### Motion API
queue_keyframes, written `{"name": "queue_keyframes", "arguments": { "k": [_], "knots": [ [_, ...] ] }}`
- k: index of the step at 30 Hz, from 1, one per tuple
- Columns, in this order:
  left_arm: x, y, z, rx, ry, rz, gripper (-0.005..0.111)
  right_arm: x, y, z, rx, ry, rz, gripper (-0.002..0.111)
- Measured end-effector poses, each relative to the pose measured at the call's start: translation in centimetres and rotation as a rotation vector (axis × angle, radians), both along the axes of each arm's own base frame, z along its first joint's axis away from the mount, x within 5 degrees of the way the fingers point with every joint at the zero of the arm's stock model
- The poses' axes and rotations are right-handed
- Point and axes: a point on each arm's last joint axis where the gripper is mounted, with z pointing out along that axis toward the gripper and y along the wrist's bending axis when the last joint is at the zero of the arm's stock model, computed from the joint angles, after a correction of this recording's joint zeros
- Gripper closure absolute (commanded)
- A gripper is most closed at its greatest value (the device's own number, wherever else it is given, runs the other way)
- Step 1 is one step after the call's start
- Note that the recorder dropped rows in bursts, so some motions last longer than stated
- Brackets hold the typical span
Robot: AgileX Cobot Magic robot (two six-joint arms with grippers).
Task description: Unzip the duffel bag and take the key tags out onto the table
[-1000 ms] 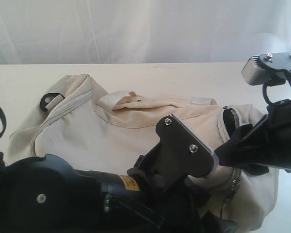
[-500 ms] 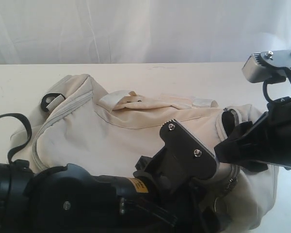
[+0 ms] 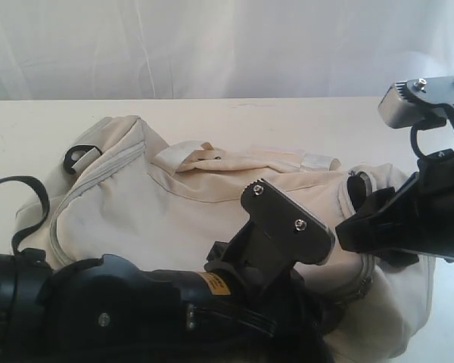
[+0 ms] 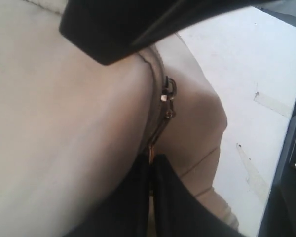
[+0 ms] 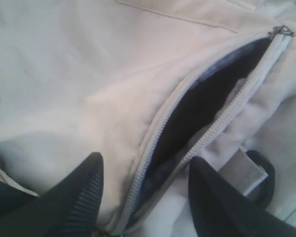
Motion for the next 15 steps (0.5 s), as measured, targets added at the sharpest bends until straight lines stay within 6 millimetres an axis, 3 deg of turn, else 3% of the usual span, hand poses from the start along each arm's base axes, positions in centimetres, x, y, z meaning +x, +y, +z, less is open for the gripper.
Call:
{"name": "queue_keyframes", "arguments": {
  "k": [15],
  "knots": [
    [-1.4, 0.7, 2.0, -0.017, -0.002, -0.124, 0.107, 0.1, 0.0, 0.0, -0.005, -0.013, -0.003, 0.059]
  ]
}}
